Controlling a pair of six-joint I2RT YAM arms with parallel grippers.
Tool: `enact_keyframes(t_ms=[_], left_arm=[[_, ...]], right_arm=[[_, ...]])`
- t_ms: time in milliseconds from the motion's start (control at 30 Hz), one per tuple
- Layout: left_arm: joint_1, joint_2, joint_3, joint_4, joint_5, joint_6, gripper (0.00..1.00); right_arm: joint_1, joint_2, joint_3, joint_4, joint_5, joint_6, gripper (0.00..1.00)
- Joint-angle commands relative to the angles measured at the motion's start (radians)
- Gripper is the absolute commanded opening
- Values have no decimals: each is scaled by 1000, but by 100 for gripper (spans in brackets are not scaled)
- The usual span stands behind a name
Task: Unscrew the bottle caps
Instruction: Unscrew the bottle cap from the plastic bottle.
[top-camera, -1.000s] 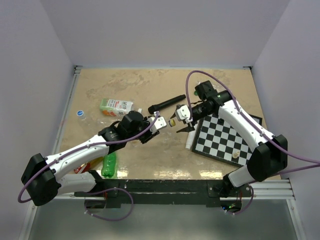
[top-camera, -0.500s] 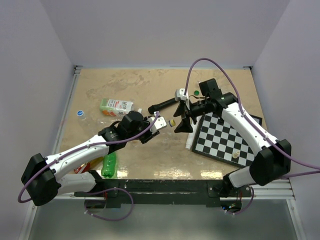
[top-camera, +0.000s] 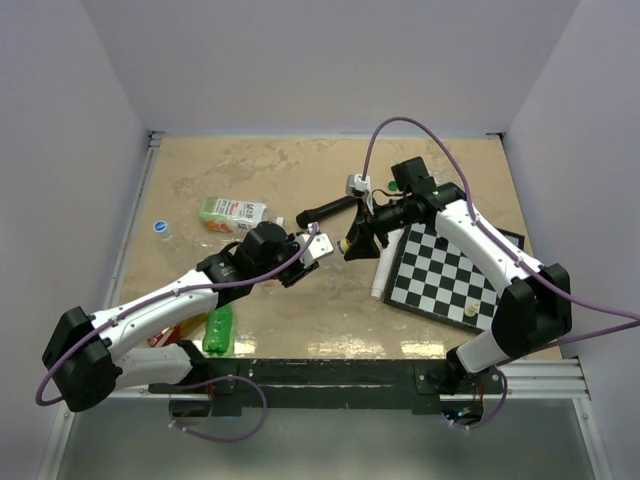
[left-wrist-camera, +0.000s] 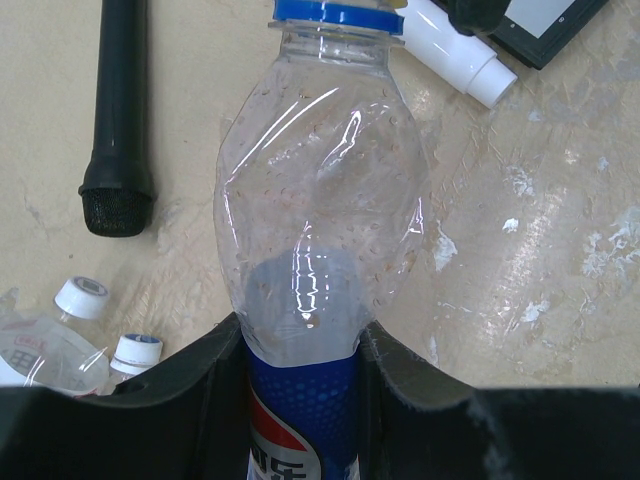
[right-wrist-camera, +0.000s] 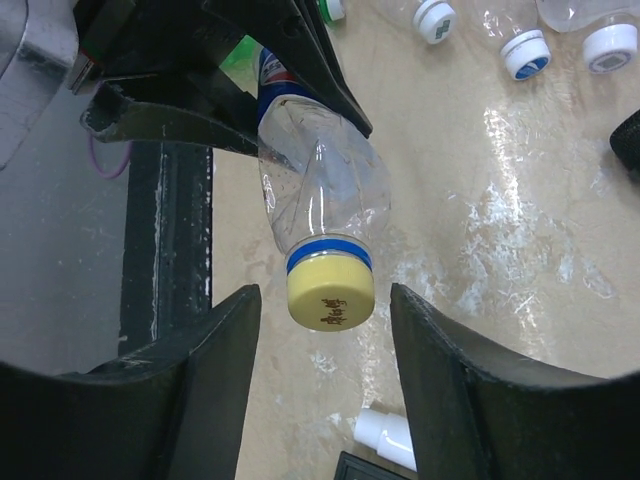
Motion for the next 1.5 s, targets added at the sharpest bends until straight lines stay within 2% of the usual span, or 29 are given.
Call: enact_keyframes(t_ms=[0,133,300,400,500,567,700,767,867,1033,1200,1333,1400,1467], left_arm=[[1,-14,6,29,11,4,0],[0,-11,5,30,10,4,0],[1,-13,3,31,10,5,0],[1,-13,5,29,11,7,0],[1,-13,5,29,14,7,0],[0,-14,5,31,14,5,0],[1,-11,3,30,11,7,0],[1,-11,3,31,8,10,0],[1,-10,3,32,8,8,0],[1,-10,3,31,13,10,0],[1,-10,2,32,16,8,0],[0,-10,3,32,17,10,0],[1,-8,2,32,17,8,0],[1,-8,2,32,17,8,0]], right_arm=[[-2,-7,45,-14,-51,-3,54],[-2,7,62,-39,-68,-24,45],[-2,14,76,-74,-63,-84,17],[3,40,125,-168,-40,-228,8],[4,73,195,-330,-14,-504,0],[3,67,211,-393,12,-673,0],[7,-30,127,-387,93,-1145,0],[7,-73,90,-341,124,-1294,0],[7,-85,80,-292,165,-1417,0],[7,-84,47,-223,146,-1430,0],[7,-79,-31,-234,72,-1453,17],[7,-69,-47,-277,29,-1399,57],[7,-73,-45,-269,23,-1314,69],[6,-85,-32,-222,40,-1165,75]])
